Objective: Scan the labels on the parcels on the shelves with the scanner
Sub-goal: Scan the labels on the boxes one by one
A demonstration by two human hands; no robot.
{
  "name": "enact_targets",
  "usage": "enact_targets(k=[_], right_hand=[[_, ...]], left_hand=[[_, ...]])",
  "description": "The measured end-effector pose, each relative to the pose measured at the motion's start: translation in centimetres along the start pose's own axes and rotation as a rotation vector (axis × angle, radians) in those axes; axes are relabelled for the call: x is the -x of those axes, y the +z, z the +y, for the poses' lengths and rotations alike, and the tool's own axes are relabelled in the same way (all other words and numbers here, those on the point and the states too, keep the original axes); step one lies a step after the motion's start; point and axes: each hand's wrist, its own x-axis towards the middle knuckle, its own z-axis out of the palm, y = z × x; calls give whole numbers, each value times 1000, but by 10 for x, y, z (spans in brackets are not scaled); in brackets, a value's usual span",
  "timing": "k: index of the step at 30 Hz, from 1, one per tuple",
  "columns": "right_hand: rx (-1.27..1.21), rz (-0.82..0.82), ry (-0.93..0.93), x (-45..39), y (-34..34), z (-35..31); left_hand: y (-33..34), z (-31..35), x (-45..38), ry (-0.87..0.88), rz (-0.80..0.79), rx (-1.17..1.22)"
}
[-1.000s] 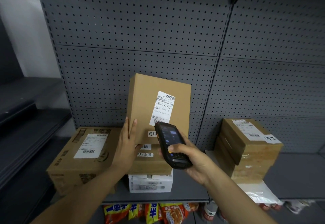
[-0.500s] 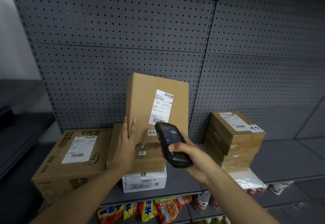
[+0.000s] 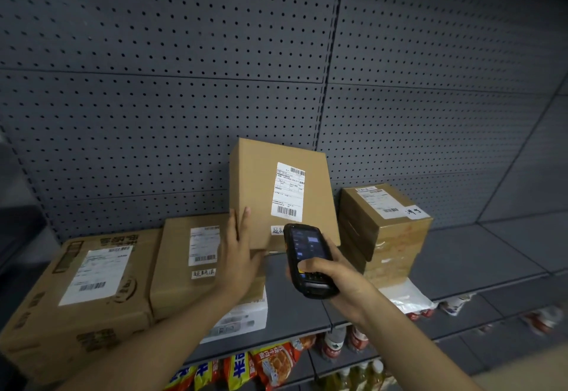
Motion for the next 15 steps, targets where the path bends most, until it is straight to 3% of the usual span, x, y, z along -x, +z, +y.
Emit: enact_targets(k=[15], right_hand=[[-29, 121, 104, -37, -116, -2]], left_hand=[[98, 39, -11, -89, -195, -106]])
